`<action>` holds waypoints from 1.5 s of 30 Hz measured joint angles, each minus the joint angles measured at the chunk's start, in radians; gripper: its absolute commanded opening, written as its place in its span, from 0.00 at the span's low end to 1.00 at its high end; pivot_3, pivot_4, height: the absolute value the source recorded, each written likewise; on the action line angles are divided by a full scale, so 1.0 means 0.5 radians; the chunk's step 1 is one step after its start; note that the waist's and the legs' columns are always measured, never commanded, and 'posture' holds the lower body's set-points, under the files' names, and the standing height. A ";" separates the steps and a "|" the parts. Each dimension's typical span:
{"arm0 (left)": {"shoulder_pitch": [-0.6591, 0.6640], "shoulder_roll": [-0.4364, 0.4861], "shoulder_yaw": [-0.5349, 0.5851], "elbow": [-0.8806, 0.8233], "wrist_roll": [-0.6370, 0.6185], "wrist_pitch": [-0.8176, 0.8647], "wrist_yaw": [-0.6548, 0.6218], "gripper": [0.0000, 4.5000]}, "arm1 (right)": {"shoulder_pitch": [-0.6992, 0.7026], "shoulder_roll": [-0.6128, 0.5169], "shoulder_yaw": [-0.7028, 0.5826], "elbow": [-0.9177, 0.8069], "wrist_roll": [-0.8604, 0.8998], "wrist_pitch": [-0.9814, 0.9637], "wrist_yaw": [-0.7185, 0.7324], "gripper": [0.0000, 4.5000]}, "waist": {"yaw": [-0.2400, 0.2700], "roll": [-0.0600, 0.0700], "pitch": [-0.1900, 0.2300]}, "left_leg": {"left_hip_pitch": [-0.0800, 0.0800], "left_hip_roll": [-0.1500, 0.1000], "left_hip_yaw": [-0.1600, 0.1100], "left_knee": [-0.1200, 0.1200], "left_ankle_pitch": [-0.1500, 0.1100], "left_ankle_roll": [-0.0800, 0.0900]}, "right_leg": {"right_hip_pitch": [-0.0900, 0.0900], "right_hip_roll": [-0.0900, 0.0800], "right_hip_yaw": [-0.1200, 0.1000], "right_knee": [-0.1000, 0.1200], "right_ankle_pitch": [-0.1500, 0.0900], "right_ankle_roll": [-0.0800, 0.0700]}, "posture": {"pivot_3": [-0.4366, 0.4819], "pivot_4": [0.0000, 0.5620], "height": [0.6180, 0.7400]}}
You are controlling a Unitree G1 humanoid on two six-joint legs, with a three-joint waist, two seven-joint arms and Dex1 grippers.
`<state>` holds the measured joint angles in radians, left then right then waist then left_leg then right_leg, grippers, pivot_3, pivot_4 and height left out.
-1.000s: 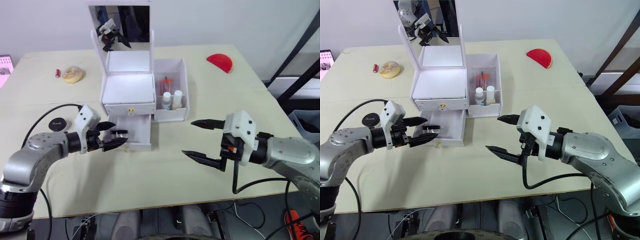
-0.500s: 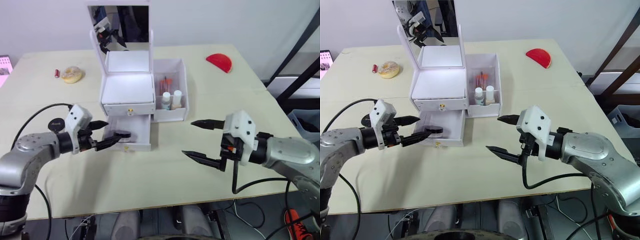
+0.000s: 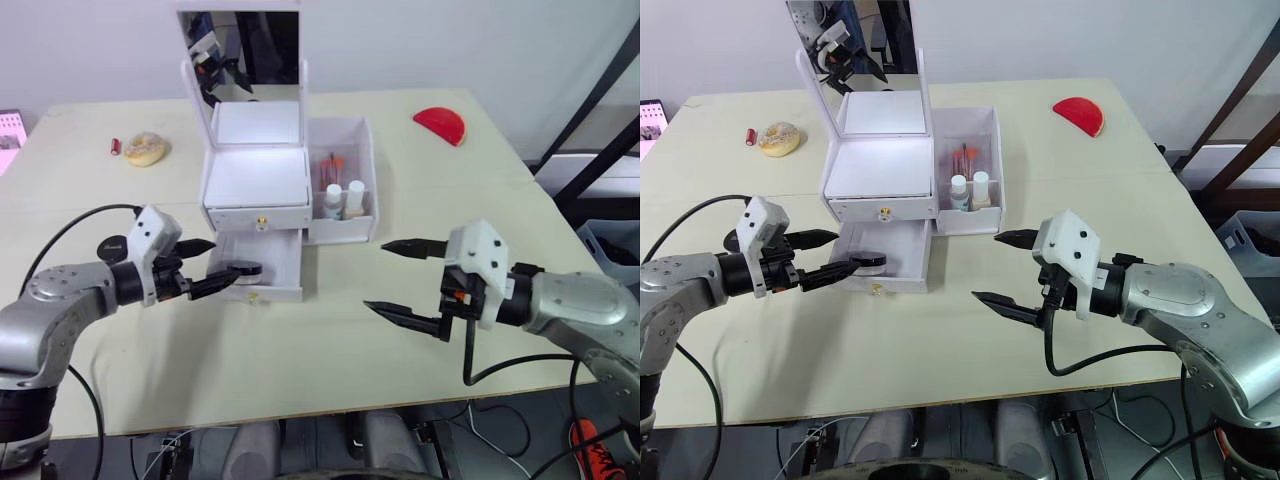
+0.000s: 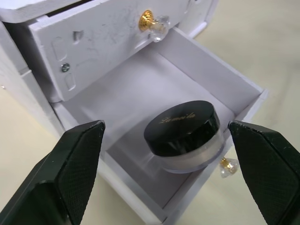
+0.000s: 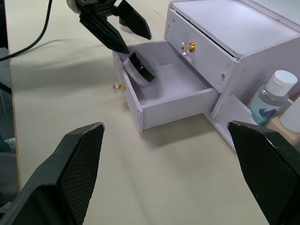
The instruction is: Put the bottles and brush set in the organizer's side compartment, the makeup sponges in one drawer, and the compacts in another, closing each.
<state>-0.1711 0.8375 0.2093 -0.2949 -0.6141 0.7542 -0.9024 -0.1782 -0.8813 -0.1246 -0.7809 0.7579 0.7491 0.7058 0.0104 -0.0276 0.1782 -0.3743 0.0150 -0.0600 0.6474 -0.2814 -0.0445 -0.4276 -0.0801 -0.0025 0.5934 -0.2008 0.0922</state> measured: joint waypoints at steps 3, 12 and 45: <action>0.000 0.004 0.005 0.003 -0.072 0.010 -0.081 0.46 | 0.000 0.000 0.000 0.000 0.001 0.002 -0.011 1.00 | 0.000 0.000 0.000 | 0.000 0.000 0.000 0.000 0.000 0.000 | 0.000 0.000 0.000 0.000 0.000 0.000 | 0.48 0.27 1.00; 0.001 0.033 -0.029 -0.005 -0.139 0.047 -0.171 0.01 | 0.016 0.000 0.000 -0.011 0.003 0.016 -0.058 1.00 | 0.000 0.000 0.000 | 0.000 0.000 0.000 0.000 0.000 0.000 | 0.000 0.000 0.000 0.000 0.000 0.000 | 0.48 0.27 1.00; -0.002 0.191 -0.139 0.085 0.032 -0.049 -0.245 0.01 | 0.047 0.001 -0.001 -0.059 0.020 0.019 -0.107 1.00 | -0.001 0.001 0.001 | 0.000 0.000 0.000 -0.001 0.000 0.000 | 0.000 -0.001 0.000 0.000 0.000 0.000 | 0.48 0.27 1.00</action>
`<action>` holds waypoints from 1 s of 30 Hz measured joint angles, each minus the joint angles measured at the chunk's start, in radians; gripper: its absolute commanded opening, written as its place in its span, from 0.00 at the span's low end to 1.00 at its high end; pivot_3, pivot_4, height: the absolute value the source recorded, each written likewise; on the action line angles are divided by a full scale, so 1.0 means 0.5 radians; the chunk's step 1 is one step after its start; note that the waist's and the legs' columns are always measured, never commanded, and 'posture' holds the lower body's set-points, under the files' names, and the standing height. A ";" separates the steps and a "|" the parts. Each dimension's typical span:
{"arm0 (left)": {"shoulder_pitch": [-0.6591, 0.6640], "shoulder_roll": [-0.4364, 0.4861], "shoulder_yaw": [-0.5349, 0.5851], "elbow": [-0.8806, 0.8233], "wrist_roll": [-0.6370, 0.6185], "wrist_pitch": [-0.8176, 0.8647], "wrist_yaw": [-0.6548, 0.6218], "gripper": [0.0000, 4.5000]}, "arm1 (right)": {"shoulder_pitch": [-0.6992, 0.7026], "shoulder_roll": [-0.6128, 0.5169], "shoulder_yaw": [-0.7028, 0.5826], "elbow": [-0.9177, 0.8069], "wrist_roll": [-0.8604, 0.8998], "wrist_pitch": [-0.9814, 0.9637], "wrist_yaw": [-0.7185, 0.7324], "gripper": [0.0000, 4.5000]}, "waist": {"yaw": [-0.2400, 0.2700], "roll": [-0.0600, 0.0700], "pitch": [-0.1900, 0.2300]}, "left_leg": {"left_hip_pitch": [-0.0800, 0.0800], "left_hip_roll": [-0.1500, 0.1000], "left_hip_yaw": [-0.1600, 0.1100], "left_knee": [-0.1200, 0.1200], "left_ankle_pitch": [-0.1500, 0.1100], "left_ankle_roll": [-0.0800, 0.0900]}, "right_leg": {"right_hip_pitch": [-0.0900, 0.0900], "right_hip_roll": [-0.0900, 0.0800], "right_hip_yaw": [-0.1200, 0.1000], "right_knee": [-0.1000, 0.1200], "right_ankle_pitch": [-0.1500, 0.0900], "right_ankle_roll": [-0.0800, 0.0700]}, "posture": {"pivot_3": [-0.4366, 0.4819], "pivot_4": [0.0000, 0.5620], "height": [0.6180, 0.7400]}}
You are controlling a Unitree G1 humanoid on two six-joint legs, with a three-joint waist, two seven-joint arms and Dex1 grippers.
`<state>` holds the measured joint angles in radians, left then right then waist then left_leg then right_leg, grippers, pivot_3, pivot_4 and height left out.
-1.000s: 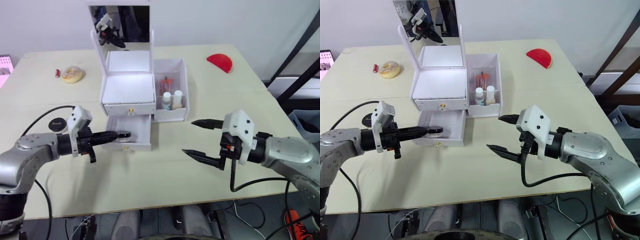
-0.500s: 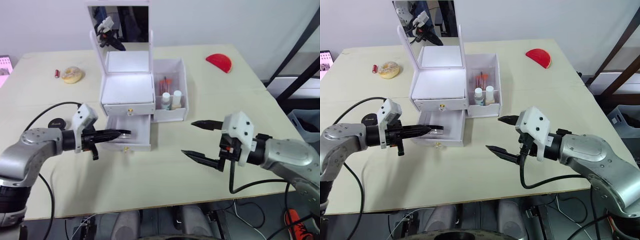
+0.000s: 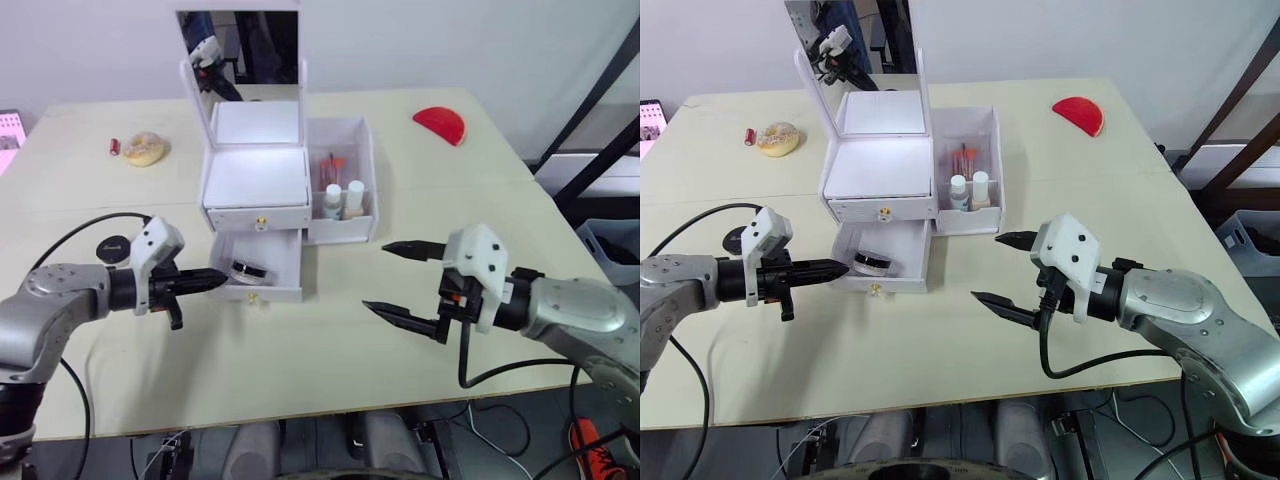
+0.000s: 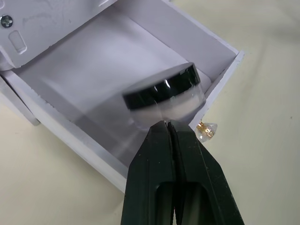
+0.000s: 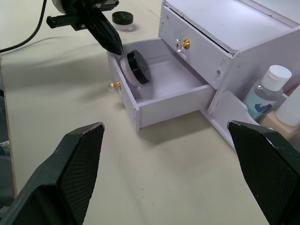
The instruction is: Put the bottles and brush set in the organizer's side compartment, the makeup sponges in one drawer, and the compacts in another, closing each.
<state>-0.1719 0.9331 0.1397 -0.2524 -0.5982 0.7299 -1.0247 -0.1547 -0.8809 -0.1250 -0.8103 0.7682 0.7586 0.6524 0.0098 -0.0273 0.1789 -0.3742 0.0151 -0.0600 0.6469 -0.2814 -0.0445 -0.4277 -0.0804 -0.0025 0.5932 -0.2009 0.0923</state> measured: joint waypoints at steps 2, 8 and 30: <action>-0.003 0.006 0.015 0.000 -0.016 0.005 -0.019 0.01 | 0.000 0.000 0.000 0.000 0.000 0.000 0.000 1.00 | 0.001 0.000 0.000 | 0.000 0.000 0.000 0.000 0.000 0.000 | 0.000 0.000 0.000 0.000 0.000 0.000 | 0.48 0.27 1.00; -0.082 0.097 0.082 0.001 -0.045 0.005 -0.075 0.01 | -0.003 0.001 0.001 0.002 -0.001 0.000 0.002 1.00 | 0.002 0.001 0.001 | 0.000 0.000 0.000 0.000 0.000 0.000 | 0.000 0.000 0.000 0.000 0.000 0.000 | 0.48 0.27 1.00; -0.358 0.051 -0.055 0.129 -0.136 0.198 -0.166 0.99 | -0.021 0.037 0.044 0.015 -0.019 -0.001 -0.037 1.00 | -0.005 -0.001 0.002 | 0.000 0.000 -0.001 0.001 0.000 0.000 | 0.000 0.001 0.000 0.001 0.000 0.000 | 0.48 0.27 1.00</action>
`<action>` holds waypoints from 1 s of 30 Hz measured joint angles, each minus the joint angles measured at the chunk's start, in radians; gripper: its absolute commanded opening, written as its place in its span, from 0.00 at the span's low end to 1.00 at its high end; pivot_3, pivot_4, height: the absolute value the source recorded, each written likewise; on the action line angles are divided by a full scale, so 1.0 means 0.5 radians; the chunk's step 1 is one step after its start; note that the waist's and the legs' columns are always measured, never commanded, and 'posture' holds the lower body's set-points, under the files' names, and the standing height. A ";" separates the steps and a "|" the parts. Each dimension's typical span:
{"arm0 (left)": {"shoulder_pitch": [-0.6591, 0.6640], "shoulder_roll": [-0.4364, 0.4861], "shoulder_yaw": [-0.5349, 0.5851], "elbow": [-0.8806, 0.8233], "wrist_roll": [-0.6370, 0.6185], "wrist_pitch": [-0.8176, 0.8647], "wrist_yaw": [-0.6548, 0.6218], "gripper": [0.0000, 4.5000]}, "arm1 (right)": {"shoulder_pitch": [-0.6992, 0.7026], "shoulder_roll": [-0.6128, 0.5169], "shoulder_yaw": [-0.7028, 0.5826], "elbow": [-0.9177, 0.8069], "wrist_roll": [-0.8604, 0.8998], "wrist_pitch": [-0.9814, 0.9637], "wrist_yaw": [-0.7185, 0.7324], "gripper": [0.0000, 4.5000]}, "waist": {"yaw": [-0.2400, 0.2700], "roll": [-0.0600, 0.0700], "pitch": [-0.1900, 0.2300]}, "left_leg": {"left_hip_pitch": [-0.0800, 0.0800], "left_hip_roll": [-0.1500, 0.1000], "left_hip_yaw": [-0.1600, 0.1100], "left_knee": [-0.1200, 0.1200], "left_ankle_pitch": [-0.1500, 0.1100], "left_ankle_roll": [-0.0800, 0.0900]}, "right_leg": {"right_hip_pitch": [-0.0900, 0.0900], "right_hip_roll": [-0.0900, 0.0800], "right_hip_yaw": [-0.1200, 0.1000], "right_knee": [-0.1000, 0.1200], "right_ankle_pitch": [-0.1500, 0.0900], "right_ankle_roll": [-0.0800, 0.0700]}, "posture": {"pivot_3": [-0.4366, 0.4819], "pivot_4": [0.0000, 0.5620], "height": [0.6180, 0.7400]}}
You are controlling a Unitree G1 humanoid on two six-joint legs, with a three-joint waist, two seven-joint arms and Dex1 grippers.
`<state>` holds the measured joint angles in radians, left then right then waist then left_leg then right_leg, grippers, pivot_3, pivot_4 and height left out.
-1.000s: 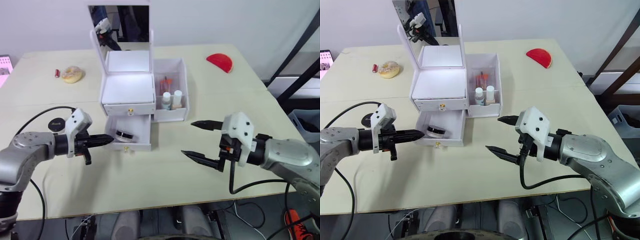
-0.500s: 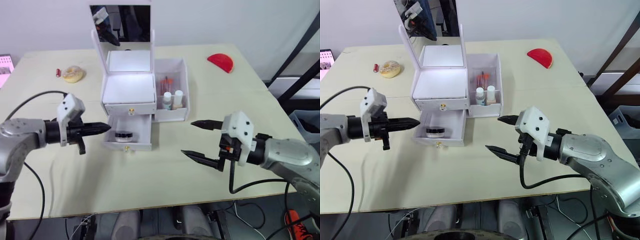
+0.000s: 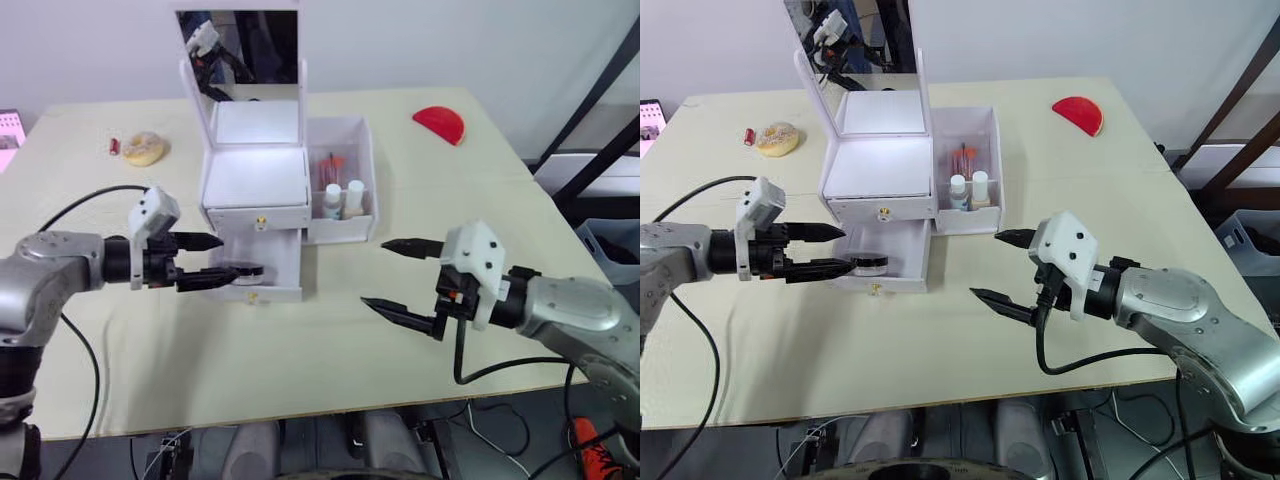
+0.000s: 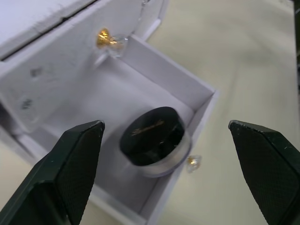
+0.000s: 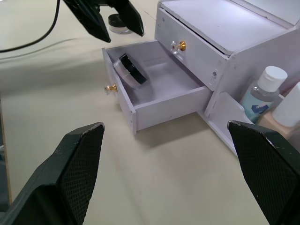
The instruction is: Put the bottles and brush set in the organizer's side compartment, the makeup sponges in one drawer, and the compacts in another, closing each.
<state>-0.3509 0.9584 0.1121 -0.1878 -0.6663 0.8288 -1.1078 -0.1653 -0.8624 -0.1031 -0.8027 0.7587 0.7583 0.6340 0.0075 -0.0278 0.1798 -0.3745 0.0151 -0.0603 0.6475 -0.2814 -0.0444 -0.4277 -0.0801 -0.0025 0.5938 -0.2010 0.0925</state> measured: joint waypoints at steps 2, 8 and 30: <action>0.022 0.000 0.024 -0.049 -0.012 0.040 0.036 0.99 | 0.000 0.001 0.001 0.000 0.000 0.000 0.000 1.00 | 0.000 0.000 0.000 | 0.000 0.000 0.000 0.000 0.000 0.000 | 0.000 0.000 0.000 0.000 0.000 0.000 | 0.48 0.27 1.00; 0.103 -0.053 0.162 -0.315 -0.093 0.280 0.365 0.99 | -0.006 0.023 0.043 0.002 -0.002 0.000 0.001 1.00 | -0.001 0.000 0.000 | 0.000 0.000 0.000 0.000 0.000 0.000 | 0.001 0.000 0.000 0.000 0.000 0.000 | 0.48 0.27 1.00; 0.041 -0.881 0.485 -1.176 -0.340 1.554 1.842 0.99 | -0.109 0.062 0.193 0.085 -0.071 -0.023 0.108 1.00 | 0.005 -0.003 -0.002 | 0.005 -0.002 -0.003 0.004 0.000 0.000 | 0.006 0.002 0.001 0.005 0.003 -0.003 | 0.48 0.27 1.00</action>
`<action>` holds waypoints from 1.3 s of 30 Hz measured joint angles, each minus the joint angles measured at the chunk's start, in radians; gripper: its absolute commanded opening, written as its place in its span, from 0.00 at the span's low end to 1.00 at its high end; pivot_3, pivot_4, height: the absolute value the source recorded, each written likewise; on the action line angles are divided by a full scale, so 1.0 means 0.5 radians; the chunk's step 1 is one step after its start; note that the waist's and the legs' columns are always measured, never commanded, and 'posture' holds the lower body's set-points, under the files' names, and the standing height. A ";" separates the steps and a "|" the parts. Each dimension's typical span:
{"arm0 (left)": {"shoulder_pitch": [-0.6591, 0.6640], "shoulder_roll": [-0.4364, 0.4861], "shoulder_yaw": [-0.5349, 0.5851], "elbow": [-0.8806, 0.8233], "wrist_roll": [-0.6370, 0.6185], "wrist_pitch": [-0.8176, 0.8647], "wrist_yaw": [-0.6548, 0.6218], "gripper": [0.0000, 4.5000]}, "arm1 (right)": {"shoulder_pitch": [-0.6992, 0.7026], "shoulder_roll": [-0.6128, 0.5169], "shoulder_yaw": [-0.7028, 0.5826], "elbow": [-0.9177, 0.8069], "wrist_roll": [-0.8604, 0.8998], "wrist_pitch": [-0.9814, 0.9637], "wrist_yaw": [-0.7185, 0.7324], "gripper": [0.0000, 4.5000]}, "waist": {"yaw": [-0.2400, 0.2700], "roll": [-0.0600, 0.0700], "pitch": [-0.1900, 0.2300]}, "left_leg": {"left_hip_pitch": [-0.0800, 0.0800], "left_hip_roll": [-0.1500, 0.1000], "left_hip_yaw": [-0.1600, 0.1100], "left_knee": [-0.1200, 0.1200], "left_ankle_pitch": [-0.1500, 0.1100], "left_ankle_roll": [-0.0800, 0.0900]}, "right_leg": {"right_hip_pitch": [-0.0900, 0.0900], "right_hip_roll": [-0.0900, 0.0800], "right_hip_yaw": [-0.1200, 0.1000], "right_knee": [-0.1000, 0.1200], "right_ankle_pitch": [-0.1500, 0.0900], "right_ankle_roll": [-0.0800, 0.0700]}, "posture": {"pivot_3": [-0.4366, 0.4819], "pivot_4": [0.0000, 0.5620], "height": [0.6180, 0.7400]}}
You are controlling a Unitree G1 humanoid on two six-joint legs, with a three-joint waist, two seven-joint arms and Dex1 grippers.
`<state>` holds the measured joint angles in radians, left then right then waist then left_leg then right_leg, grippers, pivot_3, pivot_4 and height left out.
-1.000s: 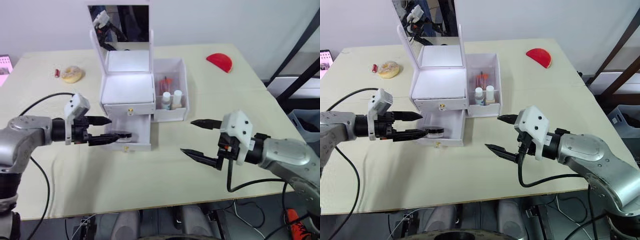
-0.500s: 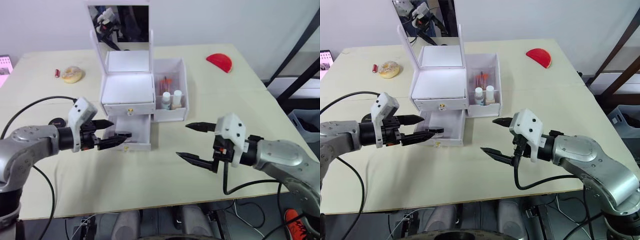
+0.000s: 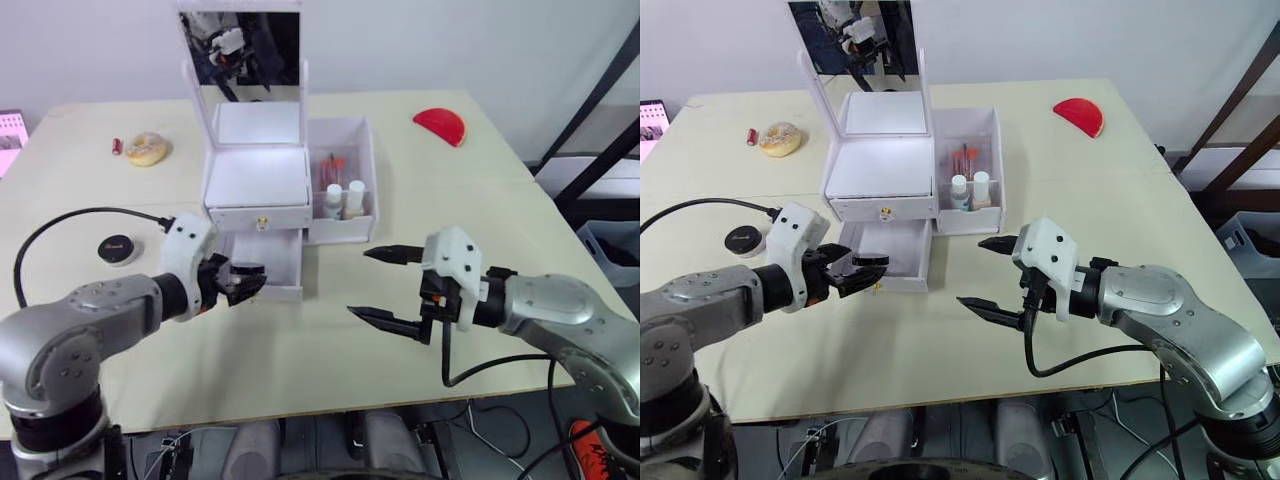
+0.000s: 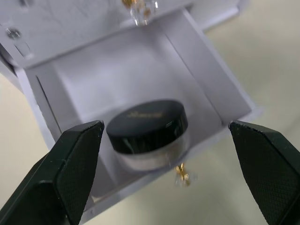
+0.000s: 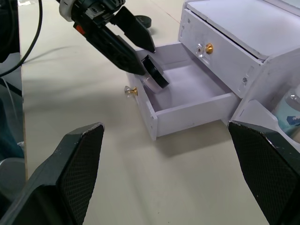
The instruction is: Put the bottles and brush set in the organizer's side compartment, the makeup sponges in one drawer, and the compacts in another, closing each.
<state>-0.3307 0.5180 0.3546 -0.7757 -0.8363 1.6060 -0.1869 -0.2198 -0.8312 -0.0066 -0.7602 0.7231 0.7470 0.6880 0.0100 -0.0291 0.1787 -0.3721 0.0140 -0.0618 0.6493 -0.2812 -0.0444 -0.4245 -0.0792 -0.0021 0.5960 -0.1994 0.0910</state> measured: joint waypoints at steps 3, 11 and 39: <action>0.042 -0.092 0.011 -0.039 -0.003 0.000 0.156 0.99 | -0.002 0.005 0.006 0.002 -0.008 0.000 0.015 1.00 | -0.004 0.000 0.000 | 0.000 0.000 0.000 0.000 0.000 0.000 | 0.000 0.000 0.000 0.000 0.000 0.000 | 0.48 0.27 1.00; 0.045 -0.276 0.135 0.017 -0.278 0.000 0.510 0.99 | -0.069 0.056 0.082 0.014 -0.009 0.003 0.049 1.00 | 0.004 -0.001 -0.001 | 0.000 0.000 -0.001 0.002 0.000 0.000 | 0.000 0.000 0.000 0.000 0.002 -0.004 | 0.48 0.27 1.00; -1.101 1.136 -1.468 1.255 -2.238 -0.545 1.352 0.99 | -0.087 0.295 0.278 0.113 -0.215 -0.098 0.016 1.00 | 0.000 -0.007 0.002 | -0.001 -0.005 -0.003 -0.002 0.003 -0.005 | -0.001 -0.004 0.001 -0.001 0.002 -0.003 | 0.48 0.27 1.00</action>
<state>-0.8812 1.0859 -0.3794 -0.1479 -1.9555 1.3337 0.4892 -0.2630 -0.6836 0.1326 -0.7040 0.6157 0.6981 0.6959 0.0098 -0.0326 0.1796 -0.3728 0.0115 -0.0631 0.6481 -0.2798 -0.0469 -0.4248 -0.0810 -0.0016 0.5956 -0.1986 0.0895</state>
